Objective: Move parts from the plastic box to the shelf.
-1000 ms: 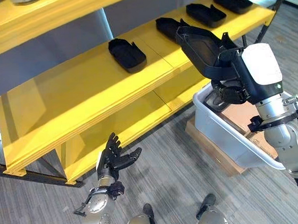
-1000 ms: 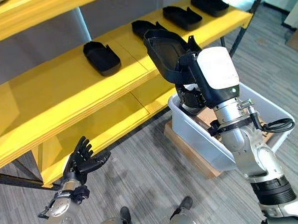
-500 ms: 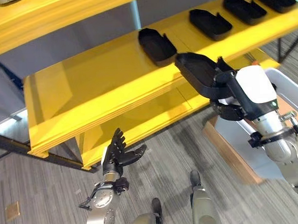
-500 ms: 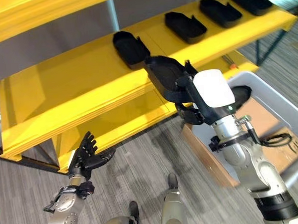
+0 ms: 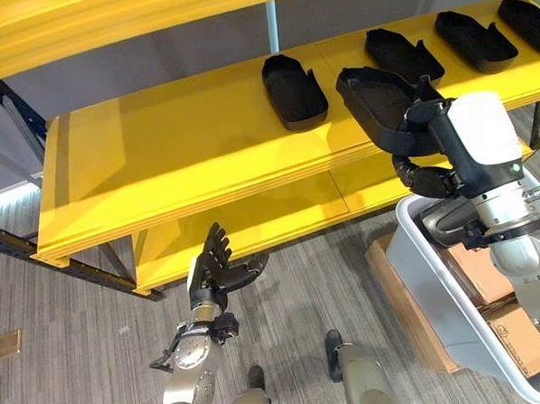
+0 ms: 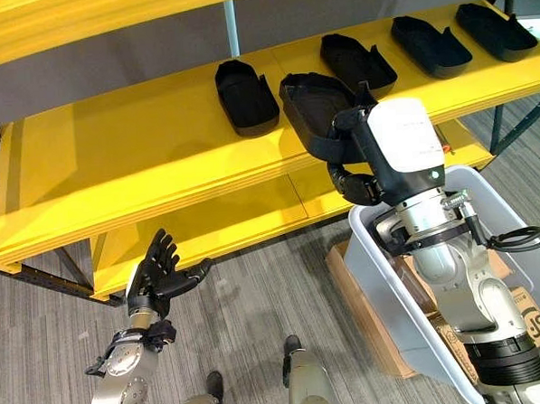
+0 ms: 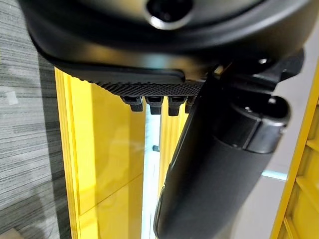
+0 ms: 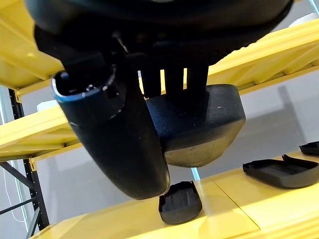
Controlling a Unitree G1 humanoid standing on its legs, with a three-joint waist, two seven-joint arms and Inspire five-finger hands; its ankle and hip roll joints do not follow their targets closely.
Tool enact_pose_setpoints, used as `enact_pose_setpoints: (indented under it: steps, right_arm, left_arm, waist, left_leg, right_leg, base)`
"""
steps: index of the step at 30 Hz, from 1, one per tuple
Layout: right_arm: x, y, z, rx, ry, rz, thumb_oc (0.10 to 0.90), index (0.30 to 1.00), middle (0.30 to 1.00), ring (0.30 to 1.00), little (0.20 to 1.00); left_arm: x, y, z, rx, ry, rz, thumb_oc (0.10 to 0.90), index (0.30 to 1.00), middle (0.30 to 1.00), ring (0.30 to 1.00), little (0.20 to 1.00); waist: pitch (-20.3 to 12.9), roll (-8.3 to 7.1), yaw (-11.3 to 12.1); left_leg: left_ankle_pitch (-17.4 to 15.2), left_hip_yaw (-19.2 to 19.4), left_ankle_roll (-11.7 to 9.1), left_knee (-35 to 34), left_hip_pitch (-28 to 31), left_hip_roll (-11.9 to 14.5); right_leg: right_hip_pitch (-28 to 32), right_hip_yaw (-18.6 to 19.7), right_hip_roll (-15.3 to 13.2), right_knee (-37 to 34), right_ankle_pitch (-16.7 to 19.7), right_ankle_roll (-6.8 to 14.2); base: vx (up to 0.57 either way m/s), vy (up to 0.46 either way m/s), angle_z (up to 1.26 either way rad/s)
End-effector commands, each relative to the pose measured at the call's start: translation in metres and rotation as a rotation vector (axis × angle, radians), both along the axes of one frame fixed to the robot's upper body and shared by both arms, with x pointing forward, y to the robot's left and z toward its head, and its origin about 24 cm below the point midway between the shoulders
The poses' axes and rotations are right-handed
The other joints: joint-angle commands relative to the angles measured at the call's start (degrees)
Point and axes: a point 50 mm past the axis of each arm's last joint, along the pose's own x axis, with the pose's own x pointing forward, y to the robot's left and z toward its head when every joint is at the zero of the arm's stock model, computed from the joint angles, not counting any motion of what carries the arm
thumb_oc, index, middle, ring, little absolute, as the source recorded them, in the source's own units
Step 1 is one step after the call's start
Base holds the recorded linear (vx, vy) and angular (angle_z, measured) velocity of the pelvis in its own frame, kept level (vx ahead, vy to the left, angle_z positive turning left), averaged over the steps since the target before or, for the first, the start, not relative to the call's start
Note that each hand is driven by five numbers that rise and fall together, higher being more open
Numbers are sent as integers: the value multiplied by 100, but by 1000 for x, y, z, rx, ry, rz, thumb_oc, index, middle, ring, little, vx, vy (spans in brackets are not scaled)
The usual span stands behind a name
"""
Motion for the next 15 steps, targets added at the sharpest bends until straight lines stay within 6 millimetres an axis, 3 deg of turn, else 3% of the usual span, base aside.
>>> enact_pose_setpoints:
  steps: [1,4,5,6,7,8,10,12,13,15]
  right_arm:
    - [-19,23,63,92,-359,195,400,300,300,300,300]
    - [-21,29,75,87,-406,238,400,300,300,300,300]
    - [-21,31,77,96,-422,248,400,300,300,300,300]
    - [-21,28,77,96,-422,230,400,300,300,300,300]
    - [-21,28,77,95,-420,230,400,300,300,300,300]
    - [-22,28,77,102,-428,229,400,300,300,300,300]
    - [-19,28,77,93,-418,214,400,300,300,300,300]
    - [-18,25,75,95,-416,197,400,300,300,300,300]
    - [-19,27,72,92,-405,197,400,300,300,300,300]
    - [-19,25,70,92,-403,187,400,300,300,300,300]
  left_arm:
    - [0,13,37,24,-208,11,900,1000,1000,1000,1000]
    - [1,12,40,24,-223,6,900,1000,1000,1000,1000]
    - [1,13,40,23,-223,10,900,1000,1000,1000,1000]
    - [-2,14,38,9,-212,14,900,1000,1000,1000,1000]
    - [-2,14,38,8,-210,14,900,1000,1000,1000,1000]
    - [-3,14,37,11,-205,13,900,1000,1000,1000,1000]
    - [-3,15,35,22,-191,15,900,1000,1000,1000,1000]
    - [-3,13,32,18,-179,12,900,1000,1000,1000,1000]
    - [-4,12,31,6,-174,10,900,1000,1000,1000,1000]
    - [-3,12,32,1,-176,14,900,1000,1000,1000,1000]
  waist:
    - [-851,-321,151]
    - [-561,-408,347]
    - [-491,-439,373]
    - [-510,-420,348]
    - [-514,-421,356]
    - [-541,-347,349]
    - [-531,-204,405]
    - [-512,-85,346]
    - [-540,21,350]
    - [-571,81,342]
  left_leg:
    - [-345,533,99,843,-226,17]
    - [618,390,-78,2315,-1036,-53]
    - [648,410,-39,2434,-1224,-19]
    - [780,636,2,1751,-1280,539]
    - [805,648,-10,1689,-1241,548]
    - [973,734,-13,828,-1149,872]
    - [1502,591,-146,-256,-1037,1056]
    - [1910,968,-304,-710,-1054,1354]
    - [1680,1005,-287,-832,-800,1409]
    - [1678,1163,-353,-891,-763,1383]
  right_leg:
    - [587,89,-273,-733,-24,273]
    - [861,-39,-169,-1026,-23,-35]
    - [871,-110,-187,-1043,-44,-64]
    - [897,-259,-210,-1010,-146,-3]
    - [903,-255,-201,-1014,-146,-12]
    - [902,-280,-172,-969,-215,51]
    - [873,-203,-120,-832,-297,148]
    - [919,-241,-182,-629,-400,211]
    - [864,-214,-245,-519,-435,280]
    - [893,-208,-283,-571,-428,318]
  base:
    - [0,-154,20]
    - [-83,-216,19]
    - [-46,-171,11]
    - [24,-106,39]
    - [108,-13,70]
    - [114,56,82]
    - [155,128,50]
    - [142,196,3]
    - [104,195,-12]
    - [95,179,-30]
